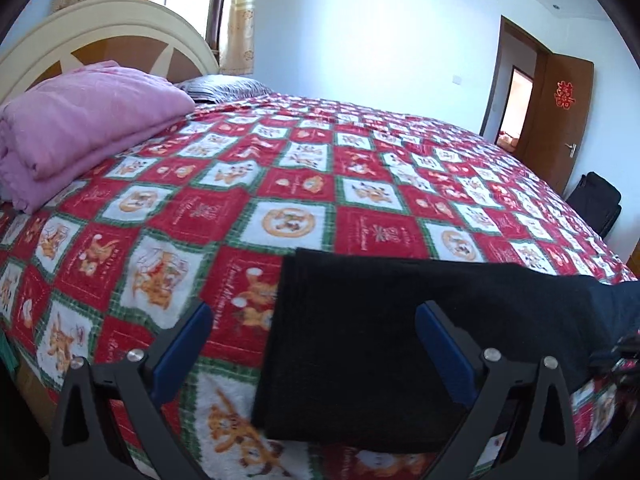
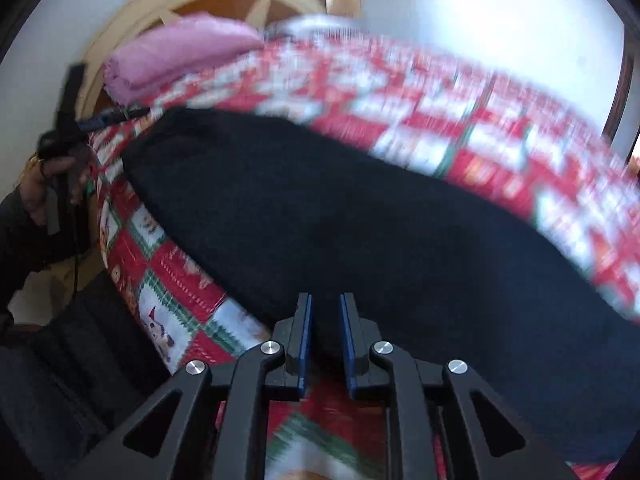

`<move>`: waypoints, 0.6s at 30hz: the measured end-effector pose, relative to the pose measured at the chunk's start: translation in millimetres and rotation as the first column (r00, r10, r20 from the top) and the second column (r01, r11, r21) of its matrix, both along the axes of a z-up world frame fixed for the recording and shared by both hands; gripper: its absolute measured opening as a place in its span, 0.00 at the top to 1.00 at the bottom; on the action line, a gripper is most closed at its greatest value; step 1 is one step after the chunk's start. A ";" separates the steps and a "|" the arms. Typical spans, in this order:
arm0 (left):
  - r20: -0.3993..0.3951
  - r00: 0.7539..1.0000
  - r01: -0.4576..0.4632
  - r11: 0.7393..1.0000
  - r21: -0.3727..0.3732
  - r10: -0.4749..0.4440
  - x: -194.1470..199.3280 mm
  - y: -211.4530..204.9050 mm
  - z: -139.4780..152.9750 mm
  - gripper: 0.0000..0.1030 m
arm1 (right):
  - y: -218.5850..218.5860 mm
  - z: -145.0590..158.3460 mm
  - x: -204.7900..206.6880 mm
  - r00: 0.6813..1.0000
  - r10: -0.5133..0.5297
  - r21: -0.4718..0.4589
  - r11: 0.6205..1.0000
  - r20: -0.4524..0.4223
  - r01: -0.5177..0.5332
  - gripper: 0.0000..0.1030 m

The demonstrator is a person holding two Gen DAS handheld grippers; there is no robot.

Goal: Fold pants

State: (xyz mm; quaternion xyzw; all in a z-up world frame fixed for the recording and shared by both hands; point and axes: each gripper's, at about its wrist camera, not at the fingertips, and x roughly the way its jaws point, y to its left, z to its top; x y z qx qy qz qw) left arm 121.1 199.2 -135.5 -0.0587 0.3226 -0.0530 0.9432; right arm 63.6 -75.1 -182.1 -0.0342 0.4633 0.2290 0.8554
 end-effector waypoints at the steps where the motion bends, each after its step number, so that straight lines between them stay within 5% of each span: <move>1: -0.003 1.000 0.006 1.000 -0.012 -0.006 0.8 -1.9 -0.4 0.00 | 5.3 0.4 -4.9 0.999 0.003 -0.017 1.000 0.033 -0.003 0.77; 8: 0.005 0.997 0.082 0.997 -0.010 -0.082 1.8 -38.1 -1.8 0.00 | -0.6 20.3 -12.9 0.999 0.028 0.032 0.999 0.043 -0.029 0.71; 11: -0.022 0.997 0.071 0.997 0.030 -0.070 8.5 -44.2 -12.0 0.00 | -6.1 28.9 -11.5 0.995 -0.010 0.014 1.000 0.098 0.009 0.68; 18: -0.105 0.995 0.008 0.998 0.065 -0.001 16.7 -26.2 -37.0 0.00 | 4.4 6.5 -7.8 0.999 0.015 0.003 1.000 0.034 -0.015 0.60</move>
